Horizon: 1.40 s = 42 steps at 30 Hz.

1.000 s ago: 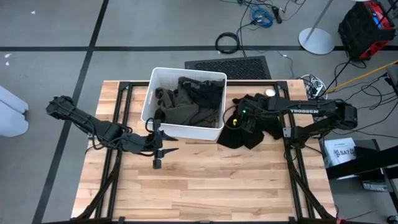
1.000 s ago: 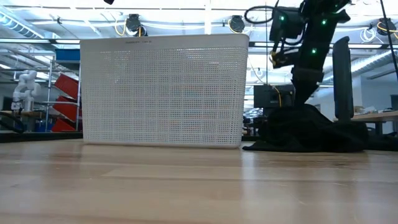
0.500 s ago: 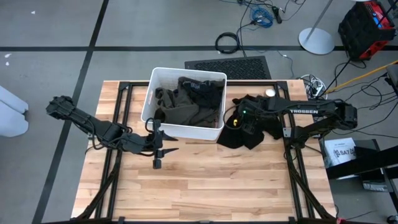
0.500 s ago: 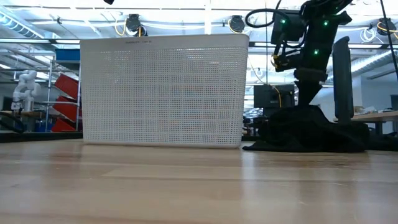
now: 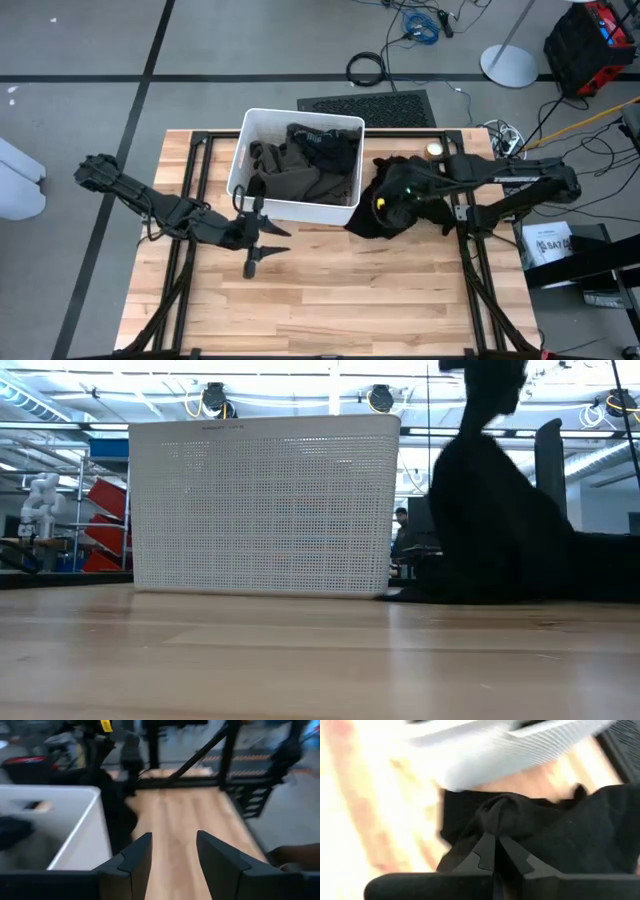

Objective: Sort clothes
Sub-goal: Put the black shirt into the white laundry bin

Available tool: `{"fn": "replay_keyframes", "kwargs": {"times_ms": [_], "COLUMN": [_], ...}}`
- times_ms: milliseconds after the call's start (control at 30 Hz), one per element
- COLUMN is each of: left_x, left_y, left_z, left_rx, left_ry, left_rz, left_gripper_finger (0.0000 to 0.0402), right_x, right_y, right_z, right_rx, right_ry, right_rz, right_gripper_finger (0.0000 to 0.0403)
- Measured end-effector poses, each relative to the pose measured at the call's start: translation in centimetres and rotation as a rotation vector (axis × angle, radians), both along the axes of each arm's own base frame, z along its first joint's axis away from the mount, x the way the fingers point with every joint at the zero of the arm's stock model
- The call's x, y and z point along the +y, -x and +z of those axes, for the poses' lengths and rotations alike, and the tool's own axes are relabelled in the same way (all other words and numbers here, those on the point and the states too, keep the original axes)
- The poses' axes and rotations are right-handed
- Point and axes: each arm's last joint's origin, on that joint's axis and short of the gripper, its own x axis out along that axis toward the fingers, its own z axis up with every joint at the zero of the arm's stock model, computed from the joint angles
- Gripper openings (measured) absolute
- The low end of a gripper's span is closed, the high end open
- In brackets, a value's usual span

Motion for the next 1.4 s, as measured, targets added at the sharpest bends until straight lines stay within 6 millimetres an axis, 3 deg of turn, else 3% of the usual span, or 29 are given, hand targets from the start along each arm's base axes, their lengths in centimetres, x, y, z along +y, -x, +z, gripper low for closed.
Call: {"fn": "replay_keyframes", "kwargs": {"times_ms": [133,533,767,933,1100,1400], "left_x": [-0.9,-4.2,-6.1,-7.8,-8.6,-8.2], "left_y": [-0.6,-3.2,-6.3,-8.1,-9.1,-9.8], "left_z": [0.1,-1.1,-4.5,-8.8,-12.4,-15.4], "left_rx": [-0.043,-0.147,-0.119,0.010,0.123,0.231], "left_ry": [0.033,0.059,0.121,0.177,0.193,0.162], "left_rz": [-0.087,-0.272,-0.319,-0.304,-0.275,-0.234], "left_gripper_finger": [0.0164,0.0164,0.0164,0.0164,0.0164,0.0164], "right_x": [3.3,13.4,17.6,18.6,18.7,18.4], "right_y": [-0.1,0.8,0.4,-0.5,-0.7,0.6], "right_z": [1.5,3.3,2.9,0.9,-1.7,-4.8], "right_rx": [-0.080,-0.358,-0.475,-0.411,-0.228,0.161], "right_ry": [-0.059,-0.299,-0.280,-0.213,-0.195,-0.255], "right_rz": [0.044,0.267,0.332,0.263,0.180,-0.041], "right_gripper_finger": [0.0000,0.0000,0.0000,0.0000,0.0000,0.0000]}}
